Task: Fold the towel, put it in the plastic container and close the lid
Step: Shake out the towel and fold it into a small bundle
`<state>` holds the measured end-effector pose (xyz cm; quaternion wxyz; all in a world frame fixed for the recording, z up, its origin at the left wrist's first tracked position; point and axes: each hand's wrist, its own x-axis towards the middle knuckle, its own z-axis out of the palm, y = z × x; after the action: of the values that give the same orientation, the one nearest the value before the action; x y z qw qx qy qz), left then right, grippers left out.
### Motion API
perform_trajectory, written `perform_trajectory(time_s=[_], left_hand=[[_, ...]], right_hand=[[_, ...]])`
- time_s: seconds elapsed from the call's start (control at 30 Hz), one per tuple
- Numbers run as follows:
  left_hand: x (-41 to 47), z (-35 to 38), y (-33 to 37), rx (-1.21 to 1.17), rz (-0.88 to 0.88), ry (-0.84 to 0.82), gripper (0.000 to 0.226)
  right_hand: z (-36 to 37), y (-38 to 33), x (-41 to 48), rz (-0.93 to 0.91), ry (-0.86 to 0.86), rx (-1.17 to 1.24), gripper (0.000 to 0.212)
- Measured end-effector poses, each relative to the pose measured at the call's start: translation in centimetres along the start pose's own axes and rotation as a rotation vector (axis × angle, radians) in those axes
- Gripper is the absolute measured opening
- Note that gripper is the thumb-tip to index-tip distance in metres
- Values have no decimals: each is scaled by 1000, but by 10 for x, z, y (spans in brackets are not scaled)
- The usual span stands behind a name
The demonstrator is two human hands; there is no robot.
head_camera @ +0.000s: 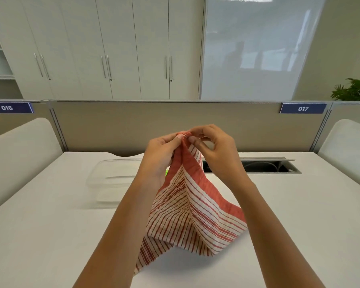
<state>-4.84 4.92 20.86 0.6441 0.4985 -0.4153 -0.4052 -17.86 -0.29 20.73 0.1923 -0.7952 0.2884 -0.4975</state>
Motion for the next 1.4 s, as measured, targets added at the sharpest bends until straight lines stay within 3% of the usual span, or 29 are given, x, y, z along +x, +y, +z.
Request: perform_trajectory(time_s=[0.2, 0.53, 0.63, 0.73, 0.87, 1.0, 1.07, 1.23, 1.3, 1.4], left_hand=[[-2, 3, 3, 32, -3, 8, 27], [-3, 2, 7, 162, 102, -24, 16], [-1, 0, 12, 200, 128, -13, 15], [1, -10, 22, 93, 169, -3, 14], [5, -34, 41, 30, 247, 106, 12], [9, -47, 46, 48, 299, 149, 13], [11, -48, 47, 34, 315, 179, 13], [17, -42, 43, 54, 395, 264, 14], [17, -39, 42, 44, 406, 294, 16], [18, -38, 44, 51, 447, 351, 22]], right_hand=[[-2, 1, 3, -65, 14, -46, 17], [-9, 5, 9, -101, 1, 123, 10], [-12, 9, 7, -57, -91, 175, 15], [-17, 18, 0, 93, -259, 207, 29], [-35, 39, -8, 153, -379, -91, 17], [-54, 39, -1, -77, -149, -574, 33], [-63, 29, 6, -169, -5, -689, 34], [-75, -2, 20, -438, 405, -726, 23], [-76, -8, 25, -447, 472, -739, 27], [-83, -3, 31, -336, 444, -777, 41]])
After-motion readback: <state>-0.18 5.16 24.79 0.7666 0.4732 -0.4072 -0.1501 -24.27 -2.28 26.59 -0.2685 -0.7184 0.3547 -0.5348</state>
